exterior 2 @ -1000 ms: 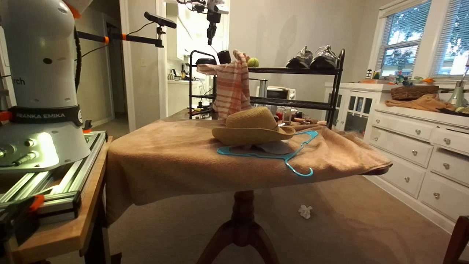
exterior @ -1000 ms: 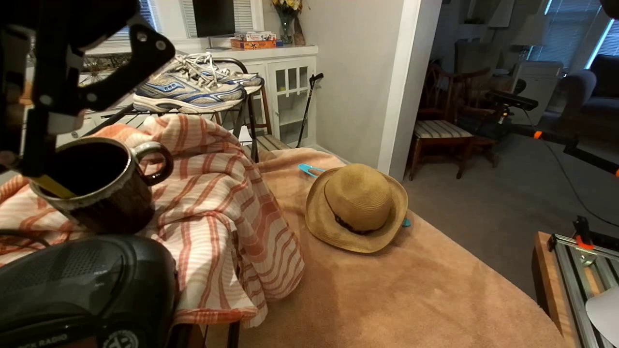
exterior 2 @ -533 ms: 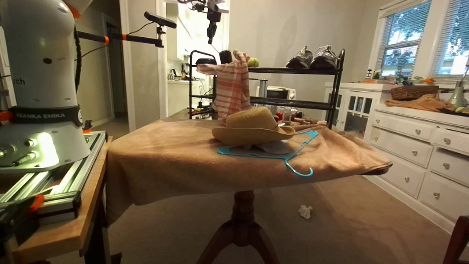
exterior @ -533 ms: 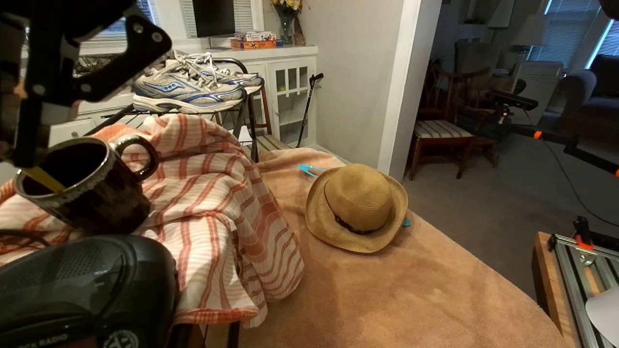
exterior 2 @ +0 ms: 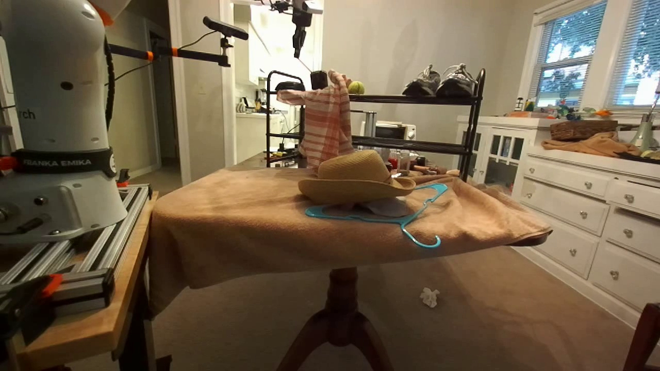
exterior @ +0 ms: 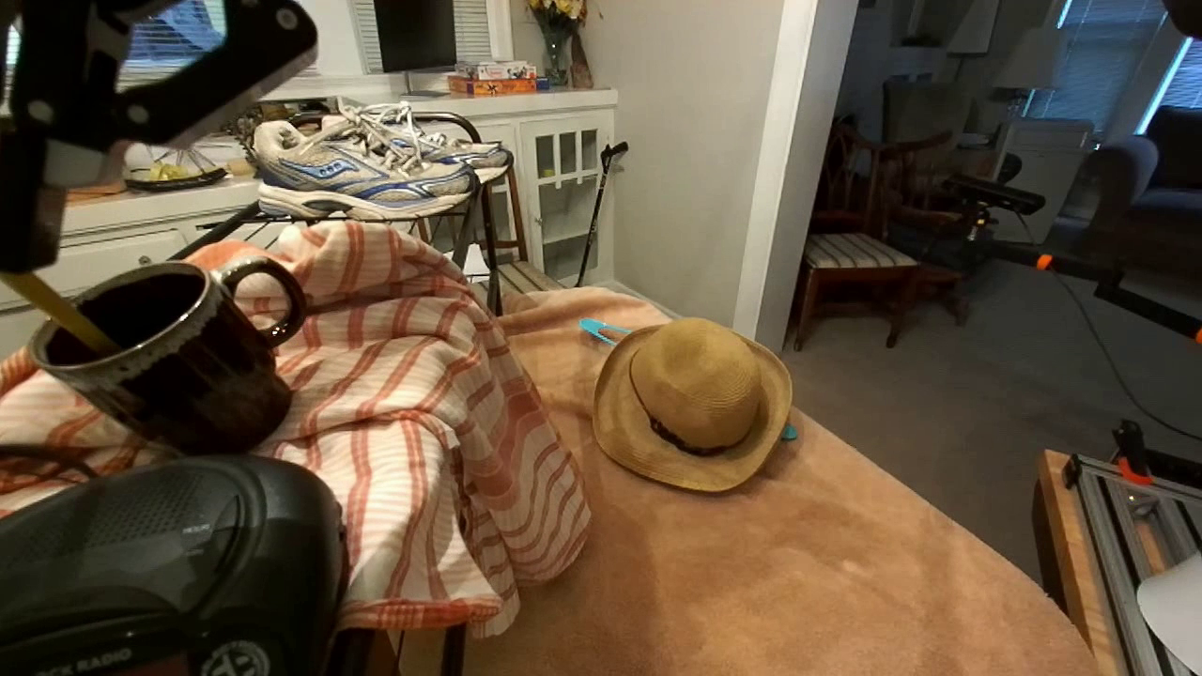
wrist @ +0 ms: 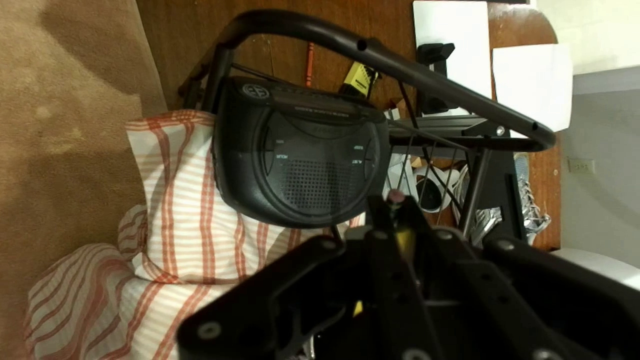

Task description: Take the yellow pencil out of the mug and put it on the right side of the topmost shelf.

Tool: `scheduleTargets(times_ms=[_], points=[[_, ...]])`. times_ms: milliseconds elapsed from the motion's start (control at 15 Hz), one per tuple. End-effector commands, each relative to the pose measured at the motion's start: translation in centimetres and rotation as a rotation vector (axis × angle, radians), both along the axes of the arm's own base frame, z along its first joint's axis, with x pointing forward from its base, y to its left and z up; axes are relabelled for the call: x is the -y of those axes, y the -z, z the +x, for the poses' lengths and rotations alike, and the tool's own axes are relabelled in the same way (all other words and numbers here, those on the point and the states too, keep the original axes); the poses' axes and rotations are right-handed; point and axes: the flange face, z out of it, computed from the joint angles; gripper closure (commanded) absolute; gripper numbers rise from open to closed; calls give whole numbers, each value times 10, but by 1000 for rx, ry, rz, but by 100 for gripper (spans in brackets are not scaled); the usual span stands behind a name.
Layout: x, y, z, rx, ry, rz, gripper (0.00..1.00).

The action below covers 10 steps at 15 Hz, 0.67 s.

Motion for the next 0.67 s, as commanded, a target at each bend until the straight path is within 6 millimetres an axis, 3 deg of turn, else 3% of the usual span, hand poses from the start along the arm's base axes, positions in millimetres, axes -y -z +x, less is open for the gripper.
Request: scheduleTargets(times_ms=[0,600], points=[[-2,-9,-3,-1,1,21,98],[0,-32,-14,26,-7,48,98]])
